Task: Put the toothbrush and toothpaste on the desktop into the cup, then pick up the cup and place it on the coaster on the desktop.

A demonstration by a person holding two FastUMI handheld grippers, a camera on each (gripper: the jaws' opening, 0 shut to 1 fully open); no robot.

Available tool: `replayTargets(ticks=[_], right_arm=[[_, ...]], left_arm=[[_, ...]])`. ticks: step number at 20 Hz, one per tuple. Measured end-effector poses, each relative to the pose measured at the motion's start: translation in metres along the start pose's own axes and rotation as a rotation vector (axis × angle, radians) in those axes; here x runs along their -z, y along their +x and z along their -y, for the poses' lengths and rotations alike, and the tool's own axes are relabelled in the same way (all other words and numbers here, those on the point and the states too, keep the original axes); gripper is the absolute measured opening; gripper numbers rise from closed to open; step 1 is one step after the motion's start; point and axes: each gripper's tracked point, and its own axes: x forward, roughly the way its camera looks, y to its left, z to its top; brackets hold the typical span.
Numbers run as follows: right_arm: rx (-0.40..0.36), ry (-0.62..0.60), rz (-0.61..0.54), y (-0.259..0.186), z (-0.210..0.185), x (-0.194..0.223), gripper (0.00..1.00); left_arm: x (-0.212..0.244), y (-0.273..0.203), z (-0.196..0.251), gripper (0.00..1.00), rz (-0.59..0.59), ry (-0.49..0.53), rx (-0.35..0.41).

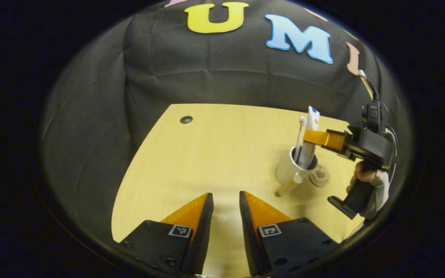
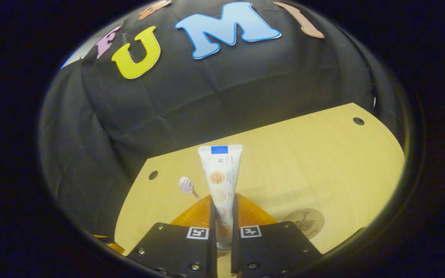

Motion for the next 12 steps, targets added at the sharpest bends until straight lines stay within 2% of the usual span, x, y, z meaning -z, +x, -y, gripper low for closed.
replayTargets(ticks=[1,2,3,5,6,7,8,9,10,11,12], right_arm=[[-0.007,0.002,-0.006,-0.005,0.001,0.003,0.19],[-0.024,0.007,-0.008,-0.008,0.000,0.006,0.20],[-0.023,0.006,-0.011,-0.012,0.000,0.008,0.26],[-0.033,-0.002,-0.014,-0.021,0.002,0.010,0.29],[-0.038,-0.004,-0.015,-0.028,0.000,0.011,0.36],[-0.030,-0.015,-0.014,-0.029,0.003,0.011,0.34],[-0.031,-0.025,-0.021,-0.033,0.004,0.013,0.41],[-0.031,-0.034,-0.029,-0.036,0.004,0.017,0.41],[-0.032,-0.043,-0.031,-0.042,0.005,0.018,0.33],[-0.039,-0.046,-0.032,-0.047,0.005,0.019,0.41],[-0.075,-0.041,-0.015,-0.052,0.000,0.017,0.34]], left_arm=[[-0.003,0.001,0.004,0.51,0.004,0.008,0.010],[-0.005,0.002,0.010,0.47,0.008,0.015,0.016],[-0.006,0.003,0.015,0.47,0.011,0.023,0.024],[-0.010,0.007,0.026,0.58,0.014,0.045,0.050],[-0.012,0.009,0.033,0.57,0.013,0.059,0.062],[-0.013,0.011,0.038,0.57,0.013,0.071,0.072],[-0.014,0.014,0.044,0.57,0.011,0.082,0.085],[-0.015,0.017,0.048,0.57,0.006,0.096,0.098],[-0.016,0.020,0.055,0.58,-0.002,0.114,0.119],[-0.017,0.023,0.060,0.55,-0.006,0.135,0.128],[-0.020,0.029,0.064,0.64,-0.008,0.151,0.136]])
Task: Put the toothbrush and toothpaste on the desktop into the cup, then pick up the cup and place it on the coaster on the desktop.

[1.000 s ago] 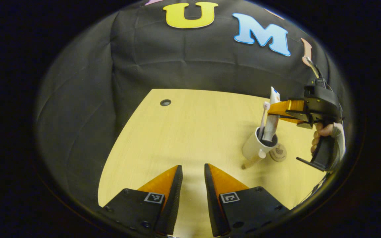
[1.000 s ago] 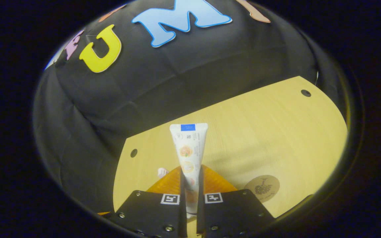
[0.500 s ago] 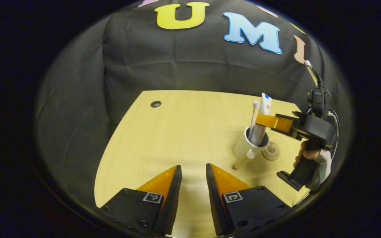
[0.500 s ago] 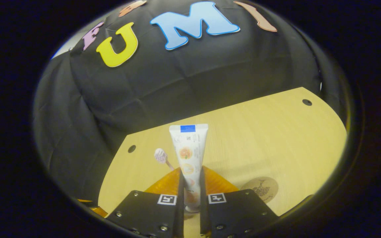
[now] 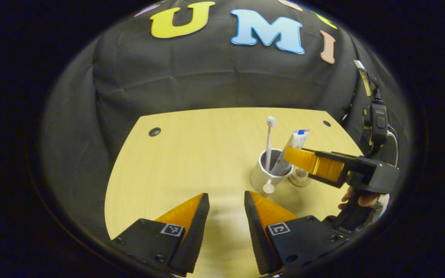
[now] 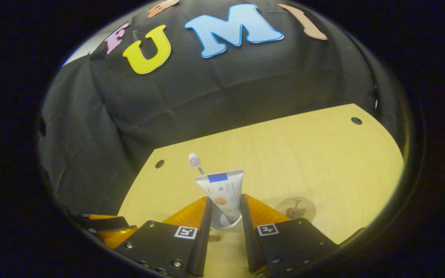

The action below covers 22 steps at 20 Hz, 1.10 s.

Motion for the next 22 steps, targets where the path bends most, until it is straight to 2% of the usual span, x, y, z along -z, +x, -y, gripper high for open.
replayTargets(ticks=[1,2,8,9,10,11,16,17,18,22], right_arm=[[0.001,-0.005,0.001,-0.003,0.000,-0.003,0.65],[0.001,-0.011,-0.005,-0.003,0.001,-0.002,0.80],[-0.007,0.031,0.065,-0.035,0.012,-0.032,0.81],[-0.005,0.045,0.080,-0.042,0.018,-0.039,0.72],[0.004,0.055,0.095,-0.049,0.024,-0.045,0.71],[0.018,0.062,0.109,-0.055,0.032,-0.051,0.80],[0.096,0.096,0.149,-0.083,0.074,-0.062,0.80],[0.111,0.105,0.148,-0.085,0.082,-0.060,0.80],[0.127,0.115,0.147,-0.087,0.089,-0.057,0.80],[0.182,0.154,0.145,-0.103,0.115,-0.046,0.80]], left_arm=[[-0.003,0.004,0.003,0.64,-0.001,0.009,0.005],[-0.003,0.005,0.003,0.64,-0.006,0.018,0.010],[-0.003,0.026,0.025,0.64,-0.057,0.116,0.099],[-0.003,0.029,0.029,0.64,-0.068,0.136,0.119],[-0.004,0.032,0.034,0.58,-0.078,0.156,0.136],[-0.003,0.035,0.039,0.64,-0.091,0.175,0.151],[-0.001,0.044,0.070,0.64,-0.169,0.235,0.276],[0.002,0.045,0.074,0.58,-0.197,0.248,0.293],[0.005,0.047,0.074,0.64,-0.226,0.266,0.298],[0.019,0.061,0.073,0.64,-0.325,0.305,0.309]])
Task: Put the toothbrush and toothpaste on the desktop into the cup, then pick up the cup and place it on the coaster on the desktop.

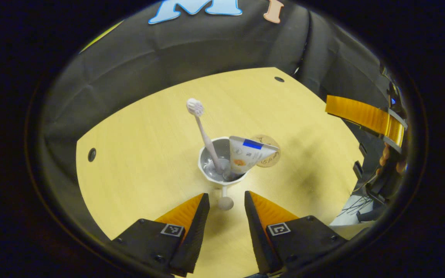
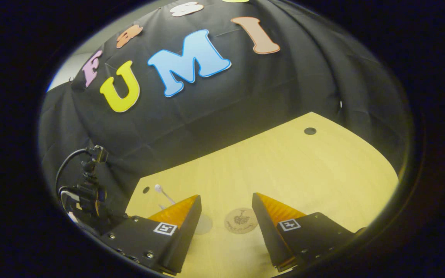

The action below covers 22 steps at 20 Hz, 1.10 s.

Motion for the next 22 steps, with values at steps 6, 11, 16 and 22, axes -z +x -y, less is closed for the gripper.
replayTargets(ticks=[6,11,16,22], right_arm=[[0.077,0.044,-0.008,-0.012,0.036,0.009,0.81],[0.128,0.067,-0.001,-0.023,0.055,0.013,0.81],[0.155,0.081,-0.005,-0.030,0.071,0.017,0.81],[0.168,0.097,-0.024,-0.031,0.083,0.025,0.81]], left_arm=[[0.007,0.024,-0.010,0.65,-0.115,0.017,-0.004],[0.016,0.037,-0.015,0.64,-0.209,0.061,-0.011],[0.021,0.046,-0.012,0.65,-0.263,0.064,-0.005],[0.024,0.056,-0.013,0.37,-0.281,0.046,-0.031]])
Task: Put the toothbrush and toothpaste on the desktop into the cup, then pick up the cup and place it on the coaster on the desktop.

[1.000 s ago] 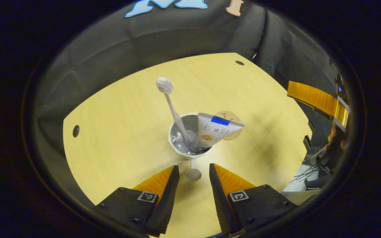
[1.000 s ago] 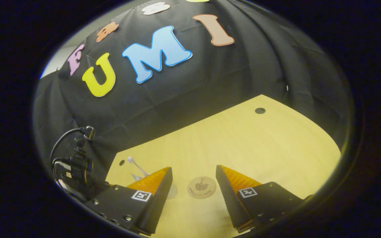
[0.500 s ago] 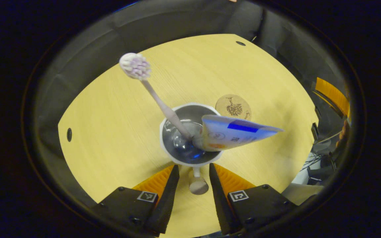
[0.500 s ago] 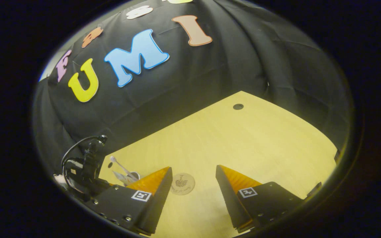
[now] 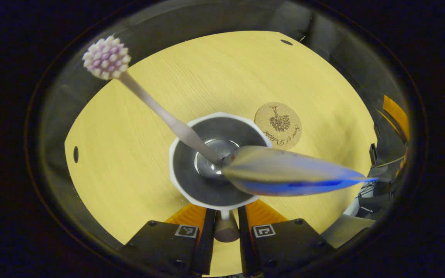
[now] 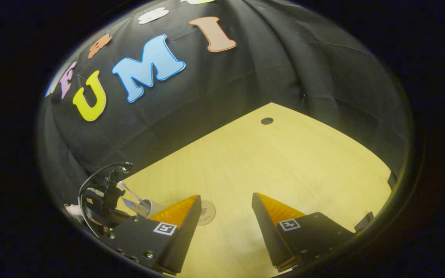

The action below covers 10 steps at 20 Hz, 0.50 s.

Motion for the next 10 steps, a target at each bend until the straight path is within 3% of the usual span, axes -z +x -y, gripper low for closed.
replayTargets(ticks=[1,5,6,7,8,10], right_arm=[[0.000,0.001,-0.004,0.000,0.001,0.001,0.81],[0.005,0.001,-0.008,0.001,0.007,0.000,0.81],[0.005,0.002,-0.008,0.002,0.008,-0.001,0.81],[0.006,0.005,-0.008,0.002,0.009,-0.003,0.81],[0.005,0.008,-0.008,0.004,0.009,-0.004,0.81],[0.004,0.013,-0.010,0.005,0.011,-0.005,0.81]], left_arm=[[0.000,0.000,0.000,0.42,-0.001,0.002,-0.001],[-0.003,0.000,0.002,0.29,0.026,-0.011,-0.002],[-0.004,0.000,0.003,0.39,0.036,-0.012,0.000],[-0.005,-0.001,0.004,0.34,0.045,-0.011,0.000],[-0.004,-0.002,0.006,0.39,0.050,-0.008,0.005],[-0.007,-0.006,0.009,0.34,0.059,0.004,0.003]])
